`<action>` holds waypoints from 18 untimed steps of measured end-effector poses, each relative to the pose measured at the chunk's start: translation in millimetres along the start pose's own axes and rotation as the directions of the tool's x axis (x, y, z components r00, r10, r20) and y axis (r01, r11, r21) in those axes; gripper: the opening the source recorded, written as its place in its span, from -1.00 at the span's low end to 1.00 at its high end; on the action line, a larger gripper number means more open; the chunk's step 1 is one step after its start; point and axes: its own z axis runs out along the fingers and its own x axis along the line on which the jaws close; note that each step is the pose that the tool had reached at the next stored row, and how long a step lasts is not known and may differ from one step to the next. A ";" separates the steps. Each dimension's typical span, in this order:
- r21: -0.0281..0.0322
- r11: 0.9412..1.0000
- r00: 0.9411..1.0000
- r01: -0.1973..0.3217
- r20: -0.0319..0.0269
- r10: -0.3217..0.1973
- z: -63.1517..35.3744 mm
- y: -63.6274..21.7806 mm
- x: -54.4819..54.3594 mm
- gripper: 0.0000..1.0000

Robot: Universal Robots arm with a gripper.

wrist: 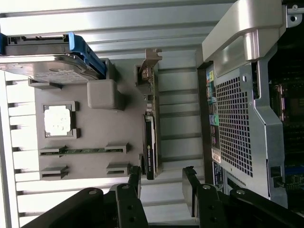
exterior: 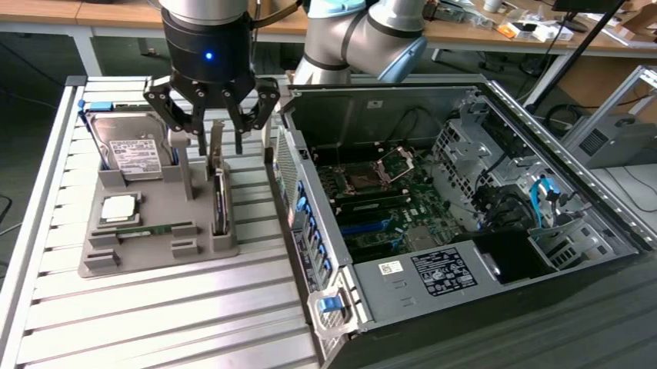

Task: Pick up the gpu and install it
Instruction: 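Pick up the gpu and move the gpu toward the slot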

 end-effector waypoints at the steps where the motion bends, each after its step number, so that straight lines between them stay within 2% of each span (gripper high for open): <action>1: 0.000 1.000 1.000 0.000 0.000 0.000 0.2 0.0 0.0 -0.04; 18: 0.000 1.000 1.000 0.000 0.000 0.000 5.0 -0.2 0.3 -0.04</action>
